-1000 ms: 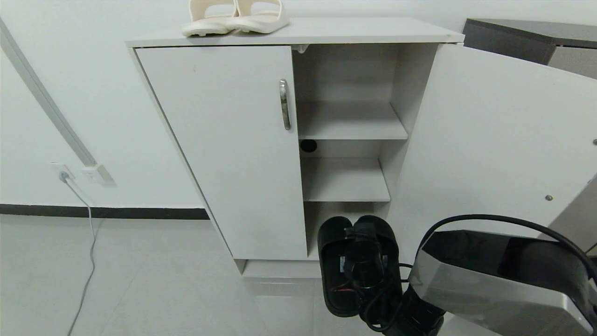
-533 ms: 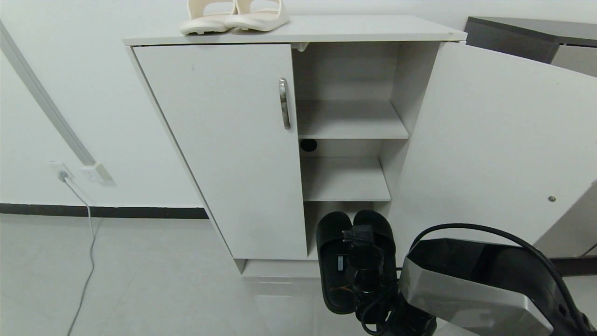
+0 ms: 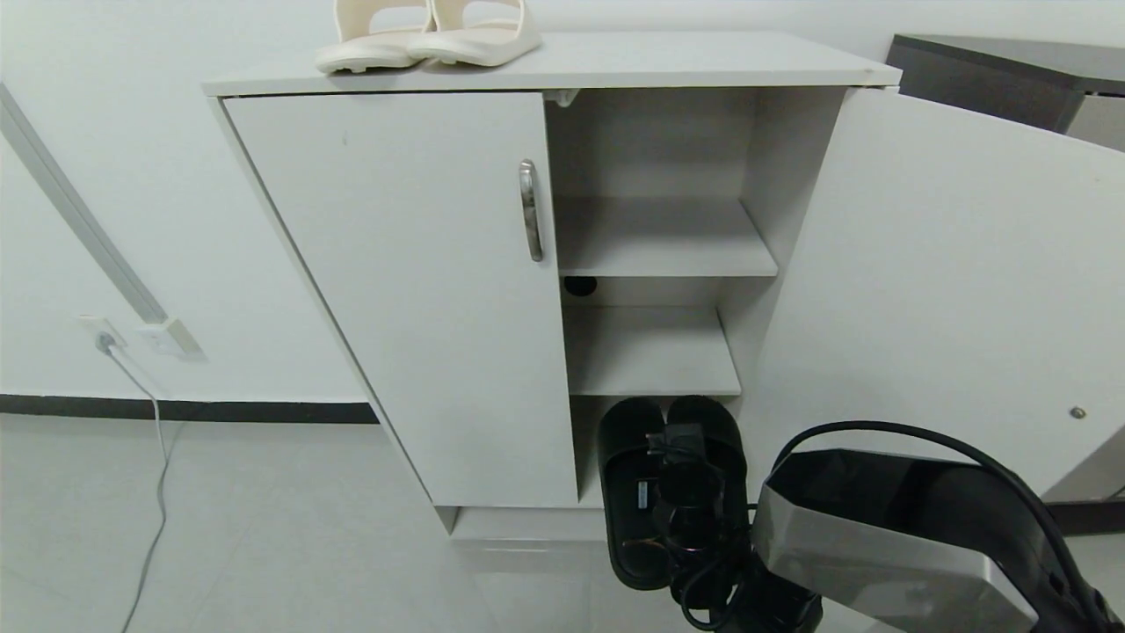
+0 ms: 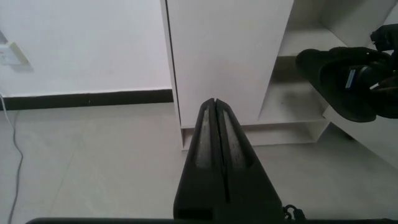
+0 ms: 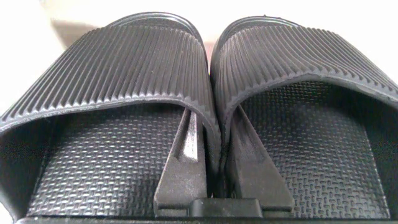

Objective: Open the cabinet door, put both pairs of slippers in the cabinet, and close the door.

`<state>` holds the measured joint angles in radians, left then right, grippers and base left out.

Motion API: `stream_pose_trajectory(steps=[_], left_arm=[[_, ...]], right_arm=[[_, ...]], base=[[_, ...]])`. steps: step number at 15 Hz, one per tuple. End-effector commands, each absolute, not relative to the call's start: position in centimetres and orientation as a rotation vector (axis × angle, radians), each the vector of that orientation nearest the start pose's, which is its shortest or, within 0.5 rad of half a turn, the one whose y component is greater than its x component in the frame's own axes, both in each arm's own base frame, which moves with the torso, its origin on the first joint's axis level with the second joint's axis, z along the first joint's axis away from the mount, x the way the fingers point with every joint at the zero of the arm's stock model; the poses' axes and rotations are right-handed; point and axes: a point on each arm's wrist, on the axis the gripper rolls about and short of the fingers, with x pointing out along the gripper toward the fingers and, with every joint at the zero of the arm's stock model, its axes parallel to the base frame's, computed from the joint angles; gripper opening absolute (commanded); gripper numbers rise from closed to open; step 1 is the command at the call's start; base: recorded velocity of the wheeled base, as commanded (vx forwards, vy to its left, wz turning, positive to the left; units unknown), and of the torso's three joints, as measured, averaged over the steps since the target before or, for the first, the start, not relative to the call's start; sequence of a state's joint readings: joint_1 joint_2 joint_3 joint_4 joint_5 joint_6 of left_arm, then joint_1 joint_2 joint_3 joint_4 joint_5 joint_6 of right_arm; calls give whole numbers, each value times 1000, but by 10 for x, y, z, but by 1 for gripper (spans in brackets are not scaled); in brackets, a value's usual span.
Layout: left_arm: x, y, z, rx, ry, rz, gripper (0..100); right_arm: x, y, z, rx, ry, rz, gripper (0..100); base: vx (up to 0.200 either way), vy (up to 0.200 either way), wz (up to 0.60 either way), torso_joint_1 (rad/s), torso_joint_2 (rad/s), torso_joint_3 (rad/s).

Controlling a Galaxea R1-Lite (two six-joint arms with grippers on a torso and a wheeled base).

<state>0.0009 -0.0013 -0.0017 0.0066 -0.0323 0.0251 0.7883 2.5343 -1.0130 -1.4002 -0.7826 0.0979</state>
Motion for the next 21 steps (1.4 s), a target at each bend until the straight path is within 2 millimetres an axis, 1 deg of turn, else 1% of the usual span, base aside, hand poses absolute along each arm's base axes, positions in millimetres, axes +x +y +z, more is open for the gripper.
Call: stream_pose_trajectory(steps=[1,7,11,13,15,21], left_arm=[[-23,-1,75,24,6,-31,0],[-23,-1,75,24,4,-31,0],[-23,-1,75,23,4,-31,0],[-23,-1,75,23,4,-31,0],[-23,-1,75,23,4,-29,0],[-23,-1,75,21,4,-28,0]], right_arm=[[311,291,-10,12,85,4,0],[311,291,-10,13,84,2,0],[313,291,-11,9,88,8,0],[318,287,-10,11,85,-4,0],[326,287,-7,16,82,7,0],[379,293,-7,6,103,-15,0]], base=[[200,0,0,2,2,-2],[200,0,0,2,2,3],[0,0,0,0,0,0],[0,0,0,0,0,0],[0,0,0,0,0,0],[0,0,0,0,0,0]])
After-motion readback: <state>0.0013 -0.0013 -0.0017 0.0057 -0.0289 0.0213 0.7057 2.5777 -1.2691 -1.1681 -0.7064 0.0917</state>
